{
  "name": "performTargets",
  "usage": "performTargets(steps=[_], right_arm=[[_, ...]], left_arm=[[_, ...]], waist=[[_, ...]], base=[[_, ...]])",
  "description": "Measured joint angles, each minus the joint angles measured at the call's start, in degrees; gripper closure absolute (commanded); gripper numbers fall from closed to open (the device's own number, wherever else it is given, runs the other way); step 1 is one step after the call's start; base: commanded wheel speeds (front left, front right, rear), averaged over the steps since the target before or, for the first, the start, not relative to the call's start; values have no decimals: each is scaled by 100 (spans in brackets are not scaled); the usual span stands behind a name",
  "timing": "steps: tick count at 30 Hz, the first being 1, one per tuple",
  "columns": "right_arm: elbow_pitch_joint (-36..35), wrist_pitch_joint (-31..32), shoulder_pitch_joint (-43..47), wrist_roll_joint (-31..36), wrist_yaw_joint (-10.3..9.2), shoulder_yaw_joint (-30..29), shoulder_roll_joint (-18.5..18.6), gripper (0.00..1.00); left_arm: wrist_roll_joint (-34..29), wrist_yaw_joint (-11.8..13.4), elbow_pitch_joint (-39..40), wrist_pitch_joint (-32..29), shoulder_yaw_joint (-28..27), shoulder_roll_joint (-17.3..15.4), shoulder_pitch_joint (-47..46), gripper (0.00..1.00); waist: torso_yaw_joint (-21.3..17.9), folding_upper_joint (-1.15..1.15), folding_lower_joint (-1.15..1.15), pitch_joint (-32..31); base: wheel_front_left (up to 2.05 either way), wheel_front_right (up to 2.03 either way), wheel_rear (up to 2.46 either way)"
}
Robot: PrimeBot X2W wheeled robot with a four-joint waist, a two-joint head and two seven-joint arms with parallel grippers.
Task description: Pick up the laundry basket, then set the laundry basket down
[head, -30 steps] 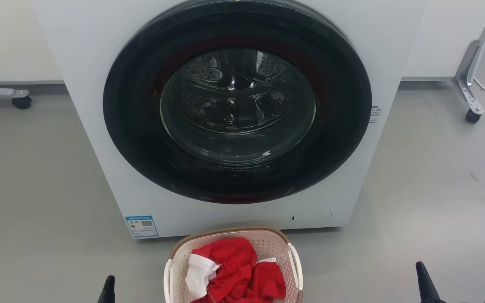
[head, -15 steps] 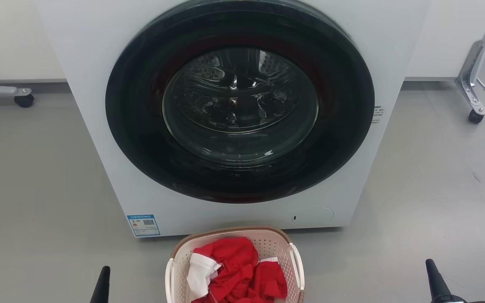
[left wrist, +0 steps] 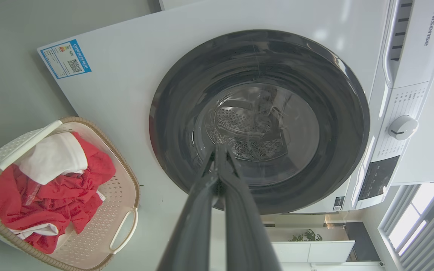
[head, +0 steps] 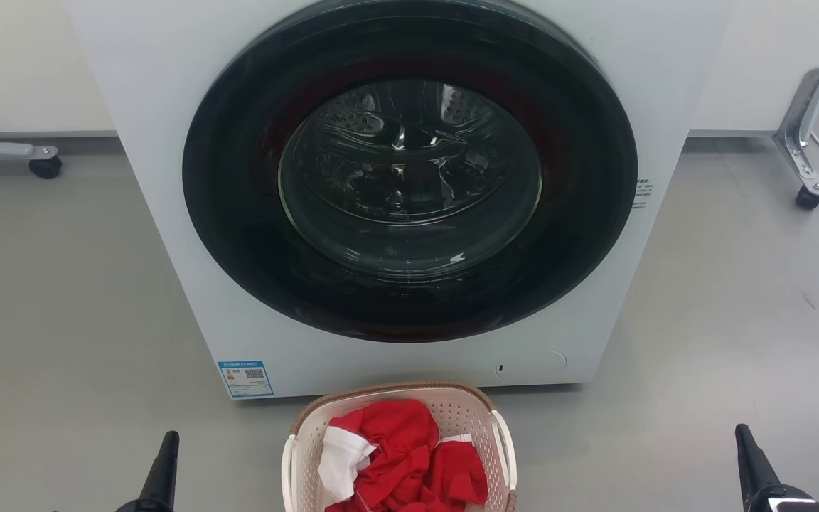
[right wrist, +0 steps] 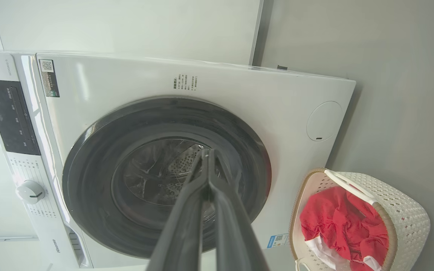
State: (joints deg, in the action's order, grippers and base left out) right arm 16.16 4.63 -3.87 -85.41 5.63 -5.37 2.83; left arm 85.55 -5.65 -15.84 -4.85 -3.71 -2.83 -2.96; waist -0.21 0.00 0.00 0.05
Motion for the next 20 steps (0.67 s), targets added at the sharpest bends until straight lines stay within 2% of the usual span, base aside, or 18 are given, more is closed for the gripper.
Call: performTargets(steps=[8, 20], right_arm=[[86, 186, -70, -601, 113, -214, -22, 100], [91, 186, -140, -601, 120, -222, -31, 100]], left_arm=[[564, -101, -90, -165, -146, 35, -144, 100], [616, -142, -93, -165, -148, 46, -159, 100]], waist=[[21, 0, 0, 6], [21, 0, 0, 5]], base=[[0, 0, 0], [0, 0, 0]])
